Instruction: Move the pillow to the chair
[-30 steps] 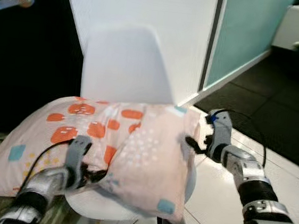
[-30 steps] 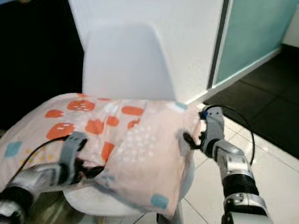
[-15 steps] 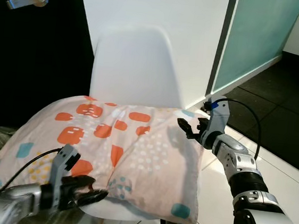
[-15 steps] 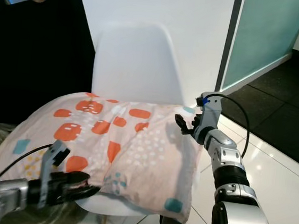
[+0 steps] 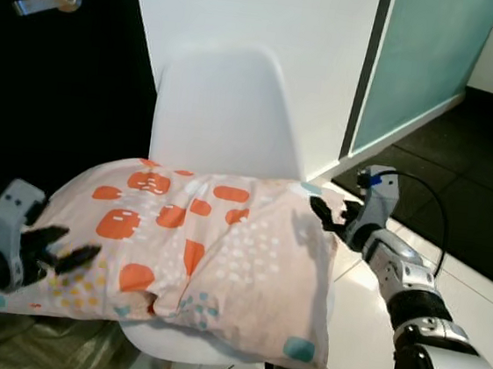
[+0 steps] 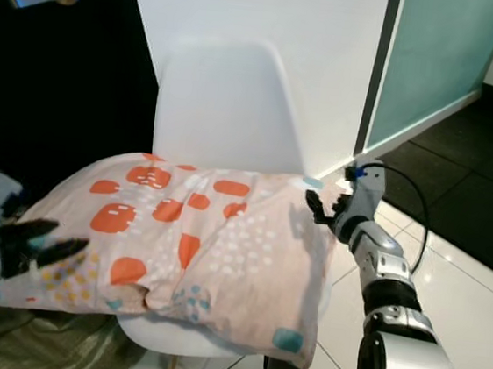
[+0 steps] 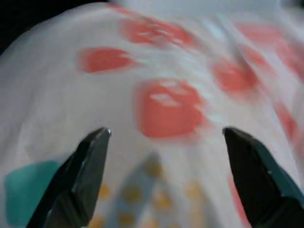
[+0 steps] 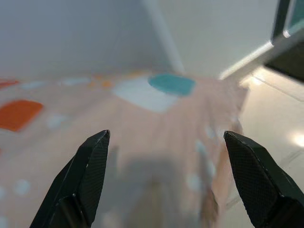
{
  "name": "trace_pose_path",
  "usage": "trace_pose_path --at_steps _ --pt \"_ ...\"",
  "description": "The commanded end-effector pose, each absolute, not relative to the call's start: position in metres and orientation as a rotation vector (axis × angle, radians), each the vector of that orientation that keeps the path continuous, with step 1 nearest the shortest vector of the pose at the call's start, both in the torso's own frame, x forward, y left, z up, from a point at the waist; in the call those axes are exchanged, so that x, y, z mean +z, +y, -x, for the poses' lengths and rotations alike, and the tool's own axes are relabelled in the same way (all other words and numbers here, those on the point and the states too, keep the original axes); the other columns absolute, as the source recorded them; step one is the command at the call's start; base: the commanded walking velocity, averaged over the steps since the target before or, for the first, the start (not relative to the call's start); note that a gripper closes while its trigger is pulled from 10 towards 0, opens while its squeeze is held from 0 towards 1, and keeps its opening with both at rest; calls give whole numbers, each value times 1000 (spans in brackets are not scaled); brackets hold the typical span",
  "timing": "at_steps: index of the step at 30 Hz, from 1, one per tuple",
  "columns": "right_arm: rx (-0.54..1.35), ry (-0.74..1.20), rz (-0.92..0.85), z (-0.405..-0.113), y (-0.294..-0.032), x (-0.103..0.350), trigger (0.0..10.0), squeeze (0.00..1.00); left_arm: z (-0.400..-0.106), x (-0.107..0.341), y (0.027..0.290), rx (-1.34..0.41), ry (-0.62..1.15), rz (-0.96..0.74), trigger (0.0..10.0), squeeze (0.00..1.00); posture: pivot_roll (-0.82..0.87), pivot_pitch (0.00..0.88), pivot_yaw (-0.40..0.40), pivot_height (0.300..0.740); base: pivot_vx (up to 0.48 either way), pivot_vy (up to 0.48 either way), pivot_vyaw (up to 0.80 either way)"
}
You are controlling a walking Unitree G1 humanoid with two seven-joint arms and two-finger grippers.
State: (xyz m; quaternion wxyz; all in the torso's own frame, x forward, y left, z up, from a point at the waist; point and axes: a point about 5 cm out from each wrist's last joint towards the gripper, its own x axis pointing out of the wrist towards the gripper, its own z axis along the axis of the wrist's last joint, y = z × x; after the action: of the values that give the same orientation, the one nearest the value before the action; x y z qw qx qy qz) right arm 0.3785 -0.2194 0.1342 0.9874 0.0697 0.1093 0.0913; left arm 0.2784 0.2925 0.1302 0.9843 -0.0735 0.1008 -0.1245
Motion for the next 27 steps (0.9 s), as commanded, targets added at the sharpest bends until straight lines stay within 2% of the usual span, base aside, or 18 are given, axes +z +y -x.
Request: trace_pose_path --at_steps 1,8,18,27 --pt "169 289 -154 -369 -216 110 10000 0 -277 102 295 -103 251 232 10000 0 -221 76 72 553 0 0 0" --pt "149 361 -155 -353 -218 80 10000 0 -278 52 274 69 318 365 10000 0 -232 68 67 577 0 0 0" --pt "233 246 -211 -362 -206 98 10000 0 -294 59 254 24 270 335 10000 0 -225 69 68 614 0 0 0" --pt "269 234 -210 -363 -198 98 10000 0 -298 62 240 -24 222 353 10000 0 -222 72 63 637 0 0 0"
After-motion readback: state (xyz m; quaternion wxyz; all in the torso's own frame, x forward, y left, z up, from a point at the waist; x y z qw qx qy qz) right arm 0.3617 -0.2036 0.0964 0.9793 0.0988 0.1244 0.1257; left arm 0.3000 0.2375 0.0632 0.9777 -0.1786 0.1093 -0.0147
